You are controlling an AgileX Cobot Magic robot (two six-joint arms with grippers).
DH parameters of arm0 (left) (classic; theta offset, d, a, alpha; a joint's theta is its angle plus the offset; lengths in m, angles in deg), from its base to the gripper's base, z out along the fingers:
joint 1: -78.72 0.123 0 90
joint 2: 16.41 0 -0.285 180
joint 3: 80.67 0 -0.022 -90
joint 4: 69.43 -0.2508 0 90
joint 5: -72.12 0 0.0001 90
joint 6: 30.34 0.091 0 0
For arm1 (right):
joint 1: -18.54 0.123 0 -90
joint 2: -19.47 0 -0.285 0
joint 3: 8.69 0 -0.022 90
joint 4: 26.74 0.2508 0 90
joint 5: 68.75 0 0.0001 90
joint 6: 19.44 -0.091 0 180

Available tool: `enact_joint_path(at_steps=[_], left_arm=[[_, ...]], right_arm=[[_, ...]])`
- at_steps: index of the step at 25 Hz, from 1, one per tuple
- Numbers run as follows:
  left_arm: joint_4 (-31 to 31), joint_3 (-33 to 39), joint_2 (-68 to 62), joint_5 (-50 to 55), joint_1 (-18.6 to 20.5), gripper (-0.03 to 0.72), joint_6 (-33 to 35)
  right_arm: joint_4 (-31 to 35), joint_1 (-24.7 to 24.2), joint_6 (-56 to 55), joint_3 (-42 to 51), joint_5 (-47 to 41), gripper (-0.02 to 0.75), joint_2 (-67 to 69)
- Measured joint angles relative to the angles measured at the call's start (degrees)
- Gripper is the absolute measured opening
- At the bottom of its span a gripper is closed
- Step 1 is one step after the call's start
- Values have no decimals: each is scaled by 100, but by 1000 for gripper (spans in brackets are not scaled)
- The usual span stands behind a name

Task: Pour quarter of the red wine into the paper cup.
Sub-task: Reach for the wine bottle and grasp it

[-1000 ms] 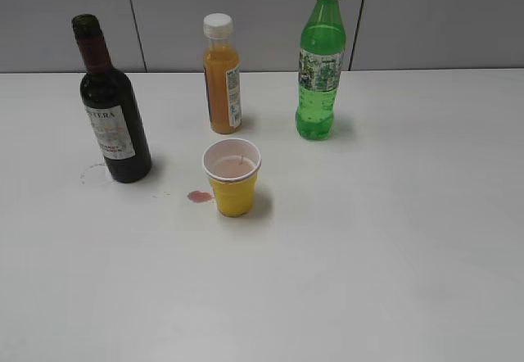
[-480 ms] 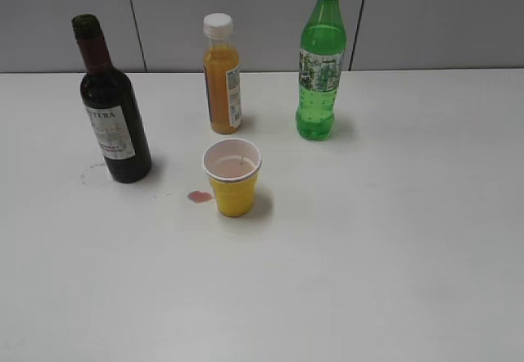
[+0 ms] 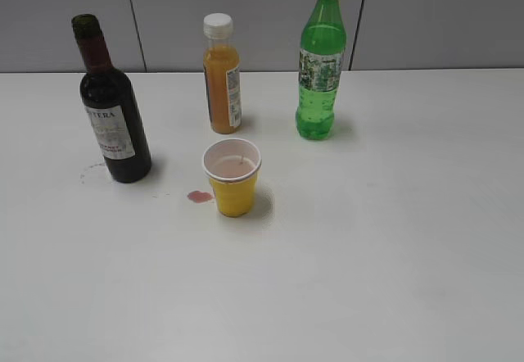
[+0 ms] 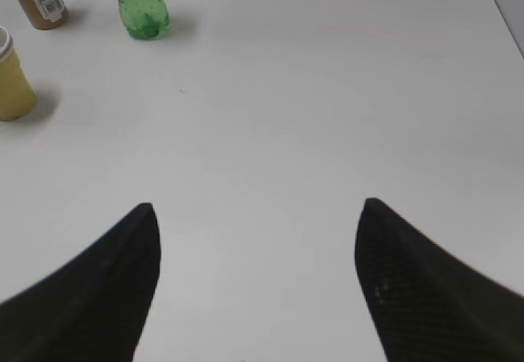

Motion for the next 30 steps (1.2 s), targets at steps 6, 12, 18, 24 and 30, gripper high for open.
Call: enact_joint_path(at_steps=[6, 12, 18, 24, 30], left_arm=[[46, -74, 2, -448, -5, 670, 6], [80, -110, -656, -2365, -5, 681, 100], [84, -110, -1912, -4194, -5, 671, 149], [84, -110, -3300, -5799, -5, 658, 152], [42, 42, -4618, -7368, -5, 641, 152]], right_arm=[[0, 0, 0, 0, 0, 562, 0], [0, 0, 0, 0, 0, 562, 0], [0, 0, 0, 0, 0, 562, 0], [0, 0, 0, 0, 0, 561, 0], [0, 0, 0, 0, 0, 561, 0]])
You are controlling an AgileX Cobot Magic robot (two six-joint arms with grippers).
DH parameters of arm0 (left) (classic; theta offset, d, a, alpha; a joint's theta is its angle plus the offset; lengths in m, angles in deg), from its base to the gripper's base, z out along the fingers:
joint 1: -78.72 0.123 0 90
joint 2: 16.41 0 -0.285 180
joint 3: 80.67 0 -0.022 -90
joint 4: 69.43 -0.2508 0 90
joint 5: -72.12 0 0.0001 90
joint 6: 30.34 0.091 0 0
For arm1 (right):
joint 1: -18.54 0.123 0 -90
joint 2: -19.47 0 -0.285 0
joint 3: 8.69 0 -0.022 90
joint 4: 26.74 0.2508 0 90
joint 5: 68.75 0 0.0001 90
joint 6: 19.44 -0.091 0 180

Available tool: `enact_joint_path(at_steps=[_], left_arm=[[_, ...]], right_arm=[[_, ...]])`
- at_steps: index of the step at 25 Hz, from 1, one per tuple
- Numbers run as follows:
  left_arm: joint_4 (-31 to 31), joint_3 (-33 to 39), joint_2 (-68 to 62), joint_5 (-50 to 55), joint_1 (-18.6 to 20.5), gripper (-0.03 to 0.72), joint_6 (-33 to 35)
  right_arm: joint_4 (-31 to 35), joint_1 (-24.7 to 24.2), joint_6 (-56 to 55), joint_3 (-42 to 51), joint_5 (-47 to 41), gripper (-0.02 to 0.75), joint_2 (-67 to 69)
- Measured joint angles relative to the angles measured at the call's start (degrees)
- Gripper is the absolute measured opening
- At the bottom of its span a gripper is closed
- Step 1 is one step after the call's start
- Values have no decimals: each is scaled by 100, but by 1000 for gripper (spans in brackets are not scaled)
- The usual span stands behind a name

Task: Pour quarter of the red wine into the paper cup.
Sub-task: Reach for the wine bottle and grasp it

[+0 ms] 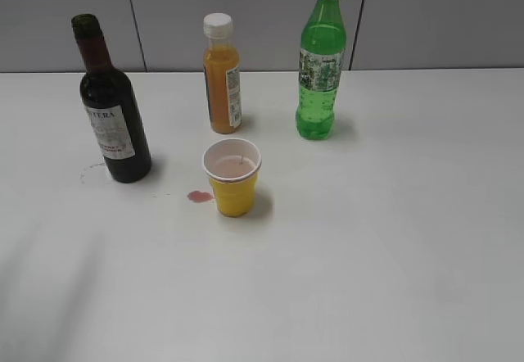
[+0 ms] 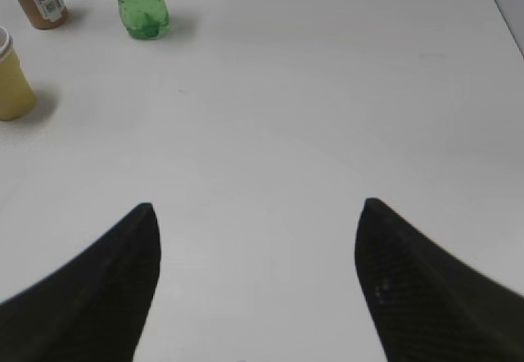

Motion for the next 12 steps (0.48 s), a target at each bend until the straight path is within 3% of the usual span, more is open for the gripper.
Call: enact_joint_path(at_steps=[6, 12], left_arm=[[-36, 493, -880, -954, 0, 628, -49], [-452, 929, -1689, -1923, 0, 617, -626]], right_arm=[[0, 0, 0, 0, 0, 561, 0], [0, 0, 0, 0, 1, 561, 0]])
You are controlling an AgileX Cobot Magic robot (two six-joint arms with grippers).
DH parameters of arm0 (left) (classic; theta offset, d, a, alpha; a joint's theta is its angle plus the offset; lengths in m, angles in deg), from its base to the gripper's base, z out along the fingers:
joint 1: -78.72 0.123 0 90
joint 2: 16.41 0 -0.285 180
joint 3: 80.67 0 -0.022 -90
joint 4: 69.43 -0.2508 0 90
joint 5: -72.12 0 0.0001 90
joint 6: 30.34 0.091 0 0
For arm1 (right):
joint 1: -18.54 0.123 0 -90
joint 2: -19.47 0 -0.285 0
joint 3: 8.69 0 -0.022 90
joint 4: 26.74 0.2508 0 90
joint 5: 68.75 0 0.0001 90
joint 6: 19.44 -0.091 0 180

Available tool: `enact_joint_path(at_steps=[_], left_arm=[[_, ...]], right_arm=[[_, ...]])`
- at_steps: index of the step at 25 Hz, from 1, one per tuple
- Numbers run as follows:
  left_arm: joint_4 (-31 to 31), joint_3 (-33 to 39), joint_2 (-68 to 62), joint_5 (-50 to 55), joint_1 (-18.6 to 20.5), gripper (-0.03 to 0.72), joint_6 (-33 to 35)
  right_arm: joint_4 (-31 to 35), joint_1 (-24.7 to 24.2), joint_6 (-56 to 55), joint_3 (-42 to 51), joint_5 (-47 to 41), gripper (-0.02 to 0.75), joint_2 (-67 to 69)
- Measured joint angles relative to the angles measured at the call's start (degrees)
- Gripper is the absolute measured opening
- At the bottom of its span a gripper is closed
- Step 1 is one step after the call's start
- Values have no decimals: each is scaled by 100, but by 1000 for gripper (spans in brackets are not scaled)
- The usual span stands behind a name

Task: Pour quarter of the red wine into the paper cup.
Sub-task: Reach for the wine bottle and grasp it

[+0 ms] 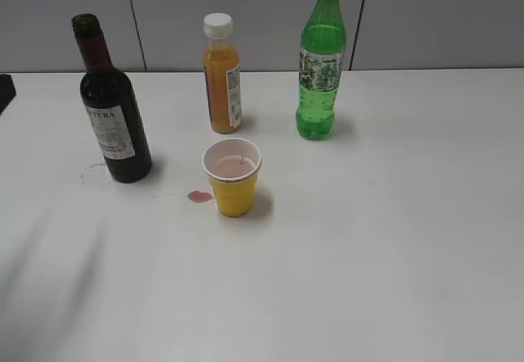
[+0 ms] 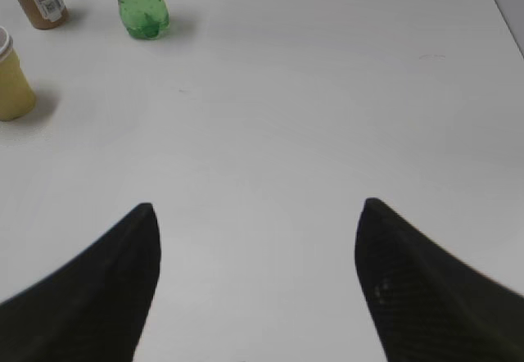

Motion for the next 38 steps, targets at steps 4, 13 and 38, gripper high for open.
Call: enact_joint_path(at_steps=[4, 13, 38], left_arm=[[-513, 27, -679, -641, 0, 610, -497], [-1399, 12, -2652, -2381, 0, 634, -637], [-1338, -1173, -5282, -3840, 0, 690, -618]], right_arm=[[0, 0, 0, 0, 0, 561, 0], [0, 0, 0, 0, 11, 561, 0], [0, 0, 0, 0, 33, 561, 0]])
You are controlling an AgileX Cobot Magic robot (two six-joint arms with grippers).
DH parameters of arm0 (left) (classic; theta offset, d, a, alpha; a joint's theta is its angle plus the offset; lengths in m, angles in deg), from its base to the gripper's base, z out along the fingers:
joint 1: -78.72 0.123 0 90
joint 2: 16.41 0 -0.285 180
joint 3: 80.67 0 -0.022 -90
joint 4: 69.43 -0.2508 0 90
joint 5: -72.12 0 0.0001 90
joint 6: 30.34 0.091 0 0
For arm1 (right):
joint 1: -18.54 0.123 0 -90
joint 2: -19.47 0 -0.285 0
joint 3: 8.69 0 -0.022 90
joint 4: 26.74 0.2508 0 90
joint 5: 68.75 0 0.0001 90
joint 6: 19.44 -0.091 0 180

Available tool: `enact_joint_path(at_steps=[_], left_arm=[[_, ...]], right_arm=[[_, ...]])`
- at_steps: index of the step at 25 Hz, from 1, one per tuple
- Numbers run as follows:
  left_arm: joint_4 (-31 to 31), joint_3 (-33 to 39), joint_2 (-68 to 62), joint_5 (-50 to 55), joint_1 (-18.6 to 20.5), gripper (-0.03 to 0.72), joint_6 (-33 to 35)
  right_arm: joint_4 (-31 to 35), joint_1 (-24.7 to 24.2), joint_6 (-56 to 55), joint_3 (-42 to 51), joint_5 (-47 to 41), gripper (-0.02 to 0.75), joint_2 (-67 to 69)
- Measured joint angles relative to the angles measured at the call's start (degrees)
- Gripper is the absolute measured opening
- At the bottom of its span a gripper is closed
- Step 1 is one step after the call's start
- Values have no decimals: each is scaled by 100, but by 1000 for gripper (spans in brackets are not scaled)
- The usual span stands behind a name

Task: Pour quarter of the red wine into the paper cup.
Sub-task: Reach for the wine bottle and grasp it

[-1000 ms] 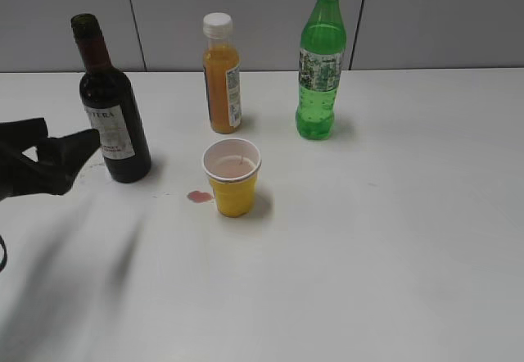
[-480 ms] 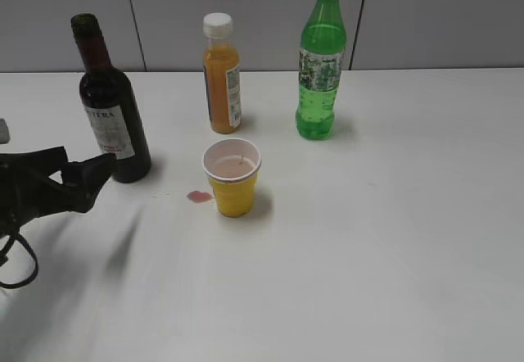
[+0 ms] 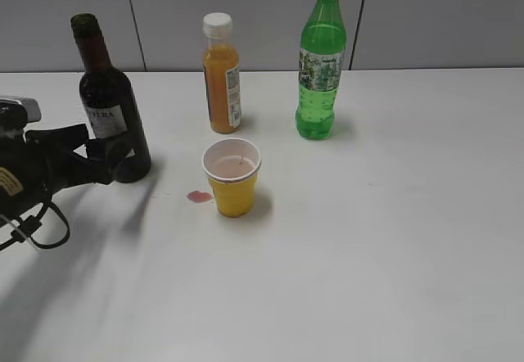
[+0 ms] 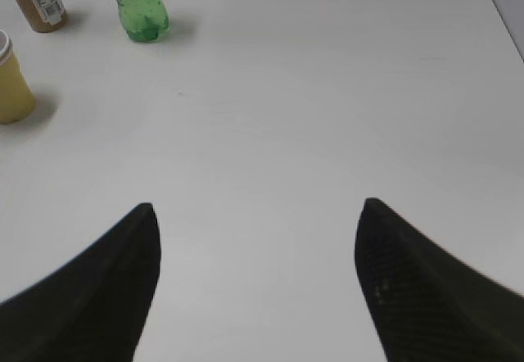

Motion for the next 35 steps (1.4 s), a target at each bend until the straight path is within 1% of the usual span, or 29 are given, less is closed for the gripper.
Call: enact_joint_path(at_steps=[6, 12, 16, 20, 24, 30, 35], left_arm=[[-125, -491, -103, 23, 0, 690, 0], [-394, -1022, -125, 572, 0, 689, 0], [-575, -1295, -286, 629, 0, 687, 0], [-618, -1359, -542, 600, 0, 674, 0], [-646, -1359, -730, 316, 0, 656, 0], [-646, -1361, -894, 194, 0, 594, 0], [-551, -1361, -901, 87, 0, 585, 0]], right_arm=[[0, 0, 0, 0, 0, 561, 0], [0, 0, 0, 0, 0, 561, 0], [0, 0, 0, 0, 0, 561, 0], [0, 0, 0, 0, 0, 561, 0], [0, 0, 0, 0, 0, 561, 0], [0, 0, 0, 0, 0, 561, 0], [0, 0, 0, 0, 0, 561, 0]])
